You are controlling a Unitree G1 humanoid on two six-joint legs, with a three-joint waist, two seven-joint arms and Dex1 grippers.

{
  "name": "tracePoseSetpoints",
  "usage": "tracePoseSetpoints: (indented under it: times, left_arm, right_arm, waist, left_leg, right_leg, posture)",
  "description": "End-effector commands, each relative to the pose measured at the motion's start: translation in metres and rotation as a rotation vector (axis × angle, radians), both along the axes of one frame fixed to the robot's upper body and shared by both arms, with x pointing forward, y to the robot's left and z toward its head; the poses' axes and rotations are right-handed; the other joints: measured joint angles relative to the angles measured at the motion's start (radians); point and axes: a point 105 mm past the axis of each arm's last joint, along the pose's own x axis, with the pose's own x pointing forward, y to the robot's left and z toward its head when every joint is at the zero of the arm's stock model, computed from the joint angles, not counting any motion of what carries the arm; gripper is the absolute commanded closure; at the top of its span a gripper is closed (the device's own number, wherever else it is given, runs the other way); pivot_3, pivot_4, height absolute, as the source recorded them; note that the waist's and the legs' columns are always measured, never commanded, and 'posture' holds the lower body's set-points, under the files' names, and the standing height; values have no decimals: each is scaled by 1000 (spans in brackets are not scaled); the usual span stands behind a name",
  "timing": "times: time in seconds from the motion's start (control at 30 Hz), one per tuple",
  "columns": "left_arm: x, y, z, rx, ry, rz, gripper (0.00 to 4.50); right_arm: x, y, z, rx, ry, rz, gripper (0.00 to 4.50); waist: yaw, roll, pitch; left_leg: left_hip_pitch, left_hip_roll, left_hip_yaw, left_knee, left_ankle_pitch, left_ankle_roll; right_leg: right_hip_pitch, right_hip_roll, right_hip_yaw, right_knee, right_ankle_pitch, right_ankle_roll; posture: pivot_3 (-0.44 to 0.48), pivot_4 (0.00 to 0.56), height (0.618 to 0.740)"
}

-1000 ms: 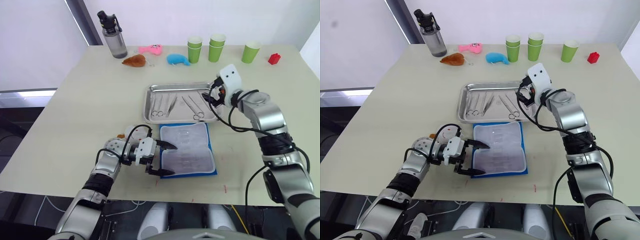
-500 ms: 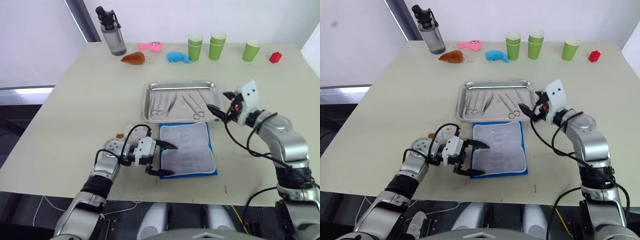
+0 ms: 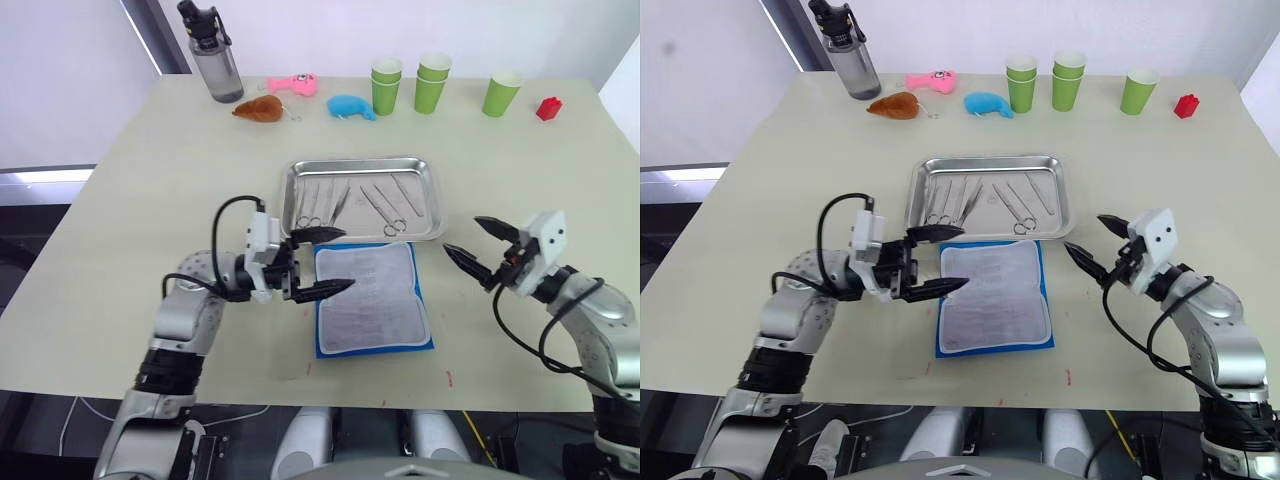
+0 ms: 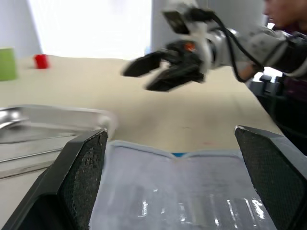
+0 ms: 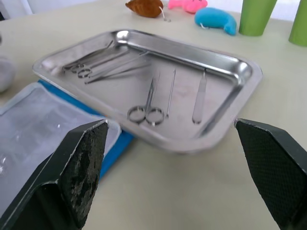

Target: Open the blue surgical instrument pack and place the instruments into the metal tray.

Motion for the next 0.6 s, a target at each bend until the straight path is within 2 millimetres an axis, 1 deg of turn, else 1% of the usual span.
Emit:
tracePoseSetpoints:
  times: [0.03, 0.13, 0.23, 0.27, 0.37, 0.43, 0.47, 0.53, 0.57, 0.6]
  left_arm:
    - [-2, 24, 3, -7, 14, 115, 0]
    - [-4, 52, -7, 3, 70, 245, 0]
    - [-12, 75, -19, 39, 109, 332, 0]
    - [-17, 87, -25, 52, 126, 378, 0]
    - [-27, 110, -34, 70, 161, 476, 0]
    - [-39, 131, -40, 68, 197, 570, 0]
    - [-43, 139, -43, 72, 213, 608, 0]
    - [-50, 149, -50, 90, 242, 659, 0]
    - [-52, 156, -56, 115, 256, 705, 0]
    - [-55, 160, -60, 131, 266, 738, 0]
  right_arm:
    - [-11, -18, 19, 50, -84, 5, 88]
    - [-24, -31, 10, 25, -64, 7, 88]
    - [-34, -42, -1, 5, -39, -10, 88]
    - [-40, -48, -8, -8, -21, -19, 88]
    - [-56, -61, -23, -31, 17, -38, 88]
    - [-71, -73, -30, -42, 53, -43, 88]
    - [-77, -77, -32, -46, 62, -46, 88]
    - [-84, -83, -32, -46, 72, -53, 88]
    - [-87, -86, -32, -43, 77, -61, 88]
    - [-90, -89, -32, -41, 82, -70, 88]
  waist:
    - [1, -1, 0]
    - [4, -1, 1]
    - [4, -1, 1]
    - [5, -1, 1]
    - [6, -1, 1]
    - [7, -1, 1]
    - [7, -1, 1]
    - [6, -1, 1]
    - [6, -2, 1]
    - [6, -1, 2]
  left_leg:
    - [0, 0, 0, 0, 0, 0]
    - [0, 0, 0, 0, 0, 0]
    - [0, 1, 0, 0, 0, 0]
    - [0, 1, 0, 0, 0, 0]
    - [1, 1, 0, 0, 0, 0]
    - [1, 1, 0, 0, 0, 0]
    - [1, 1, 0, 0, 0, 0]
    - [1, 1, -1, 0, 0, 0]
    - [7, 1, -1, -3, -2, 3]
    - [7, 1, 0, -3, -2, 3]
  right_leg:
    - [0, 0, 0, 0, 0, 0]
    - [0, 0, 0, 0, 0, 0]
    - [0, -1, 1, 0, 0, 0]
    - [0, -1, 1, 0, 0, 0]
    - [1, -3, 3, 0, 0, 0]
    - [1, -5, 3, 0, 0, 0]
    - [1, -6, 3, 1, 0, -1]
    - [1, -6, 2, 1, 1, -2]
    - [6, -7, 2, -1, 1, -2]
    - [7, -7, 3, -1, 1, -2]
  posture:
    - [0, 150, 734]
    - [0, 150, 734]
    - [0, 150, 734]
    - [0, 150, 734]
    - [0, 150, 734]
    - [0, 150, 734]
    - [0, 150, 734]
    - [0, 150, 734]
    - [0, 150, 734]
    - [0, 150, 734]
